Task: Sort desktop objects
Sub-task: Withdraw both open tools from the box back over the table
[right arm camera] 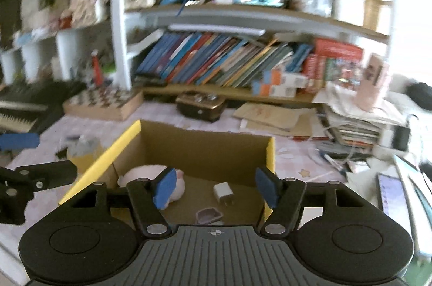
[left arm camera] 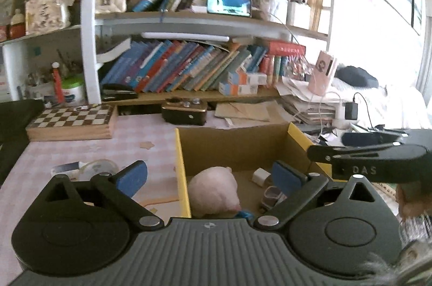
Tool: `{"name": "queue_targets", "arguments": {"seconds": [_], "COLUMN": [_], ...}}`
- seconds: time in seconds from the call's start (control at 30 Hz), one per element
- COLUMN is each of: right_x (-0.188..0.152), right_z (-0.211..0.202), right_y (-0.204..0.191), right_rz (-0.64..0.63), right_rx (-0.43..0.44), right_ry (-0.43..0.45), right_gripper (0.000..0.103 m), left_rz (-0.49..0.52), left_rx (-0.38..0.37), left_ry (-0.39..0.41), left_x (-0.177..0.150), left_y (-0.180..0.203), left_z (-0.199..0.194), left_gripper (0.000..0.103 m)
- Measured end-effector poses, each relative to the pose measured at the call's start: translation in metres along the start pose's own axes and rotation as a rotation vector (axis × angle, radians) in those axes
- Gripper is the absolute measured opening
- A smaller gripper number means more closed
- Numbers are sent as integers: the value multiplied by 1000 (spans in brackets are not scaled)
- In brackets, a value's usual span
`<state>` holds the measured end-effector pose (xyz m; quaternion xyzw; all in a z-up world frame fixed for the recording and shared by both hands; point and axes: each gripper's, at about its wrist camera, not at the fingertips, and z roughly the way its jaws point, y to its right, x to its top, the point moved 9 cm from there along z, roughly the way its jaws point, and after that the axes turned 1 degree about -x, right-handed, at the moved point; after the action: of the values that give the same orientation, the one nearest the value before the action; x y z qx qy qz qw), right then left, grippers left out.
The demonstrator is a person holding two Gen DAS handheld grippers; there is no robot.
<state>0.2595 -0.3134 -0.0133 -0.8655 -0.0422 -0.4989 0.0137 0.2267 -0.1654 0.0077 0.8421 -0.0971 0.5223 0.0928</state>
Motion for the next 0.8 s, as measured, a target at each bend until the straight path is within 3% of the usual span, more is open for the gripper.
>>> {"name": "queue_targets", "arguments": {"seconds": [0.17,0.8], "right_x": [-15,-85], "right_z": [-19,-72], "right_y": [-4,-48], "right_rz": [34,215], "right_rx": [-97,-274], "right_ry": [57,-18], "right_gripper": [74,74], "left_rz": [-2,23], "left_rx": [12,-36], "left_ry": [7,-63], "left_x": [-13,-75], "left_y": [-14,-54], "left_z": [-15,-63], "left_gripper": [101,103]}}
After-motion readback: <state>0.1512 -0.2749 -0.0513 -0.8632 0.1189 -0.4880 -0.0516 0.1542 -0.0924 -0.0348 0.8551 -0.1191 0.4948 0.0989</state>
